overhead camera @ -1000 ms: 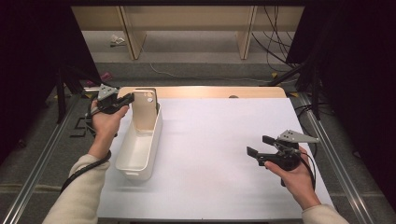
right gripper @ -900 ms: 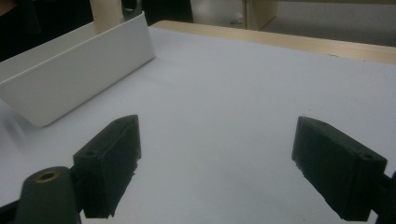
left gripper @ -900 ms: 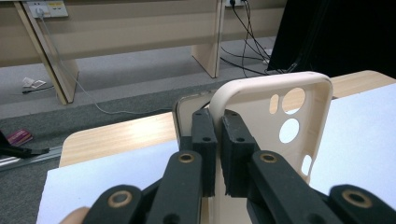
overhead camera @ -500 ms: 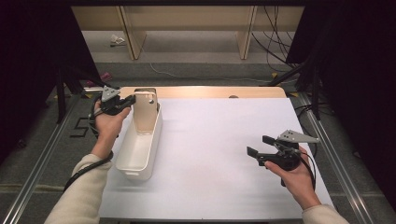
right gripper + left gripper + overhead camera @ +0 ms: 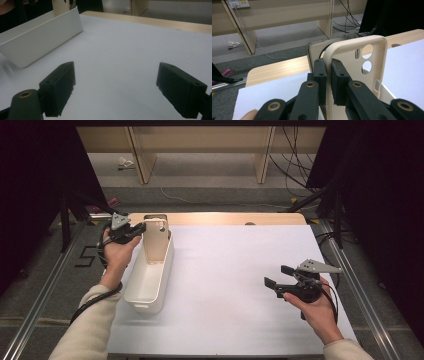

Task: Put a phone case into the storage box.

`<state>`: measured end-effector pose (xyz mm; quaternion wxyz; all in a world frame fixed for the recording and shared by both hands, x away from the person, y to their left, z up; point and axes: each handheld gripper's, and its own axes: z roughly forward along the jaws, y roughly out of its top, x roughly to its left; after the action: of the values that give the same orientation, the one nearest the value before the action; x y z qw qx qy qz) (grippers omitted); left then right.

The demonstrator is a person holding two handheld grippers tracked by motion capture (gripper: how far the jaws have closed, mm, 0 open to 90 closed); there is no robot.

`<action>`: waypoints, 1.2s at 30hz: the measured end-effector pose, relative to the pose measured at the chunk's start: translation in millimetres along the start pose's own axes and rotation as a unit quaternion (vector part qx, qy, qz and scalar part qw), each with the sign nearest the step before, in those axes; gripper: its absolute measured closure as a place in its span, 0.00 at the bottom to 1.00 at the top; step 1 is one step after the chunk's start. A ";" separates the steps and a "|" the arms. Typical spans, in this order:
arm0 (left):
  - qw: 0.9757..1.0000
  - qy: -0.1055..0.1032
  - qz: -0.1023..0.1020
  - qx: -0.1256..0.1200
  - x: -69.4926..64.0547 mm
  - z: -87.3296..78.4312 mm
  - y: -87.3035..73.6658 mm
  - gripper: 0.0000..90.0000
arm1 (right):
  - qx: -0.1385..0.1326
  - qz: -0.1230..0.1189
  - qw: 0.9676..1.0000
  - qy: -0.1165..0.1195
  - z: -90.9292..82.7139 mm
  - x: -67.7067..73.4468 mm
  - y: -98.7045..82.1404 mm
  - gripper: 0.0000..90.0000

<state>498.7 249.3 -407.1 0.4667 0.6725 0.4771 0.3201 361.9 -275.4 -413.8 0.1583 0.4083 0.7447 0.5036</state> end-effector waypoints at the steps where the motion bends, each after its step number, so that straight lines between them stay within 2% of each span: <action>1: 1.000 0.001 0.001 0.001 0.4 0.4 -0.1 0.92 | 0.000 0.000 1.000 0.000 0.1 0.1 0.0 0.18; 15: 1.000 0.009 0.019 0.017 5.1 8.5 0.9 0.85 | 0.000 0.000 1.000 0.002 0.4 0.1 -0.2 0.18; 18: 1.000 0.010 0.020 0.021 5.8 10.1 1.9 0.80 | 0.001 0.001 1.000 0.002 0.4 0.0 -0.3 0.18; 21: 0.999 0.016 0.024 0.023 4.5 9.8 3.8 0.70 | 0.001 0.001 1.000 0.003 0.7 0.0 -0.3 0.18; 26: 1.000 0.018 0.017 0.012 -0.1 5.2 10.0 0.56 | 0.002 0.001 1.000 0.002 0.5 0.1 -0.3 0.18; 31: 1.000 0.007 0.002 0.010 -4.9 -5.1 18.2 0.47 | 0.001 0.001 1.000 0.002 0.5 0.2 -0.3 0.18; 36: 1.000 -0.015 -0.017 0.008 -10.4 -17.4 20.0 0.36 | 0.000 0.001 1.000 0.001 0.4 0.2 -0.2 0.18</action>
<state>486.8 242.9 -382.1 0.4739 0.6725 0.4841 0.2980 361.9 -275.0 -414.1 0.1571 0.4086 0.7447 0.5037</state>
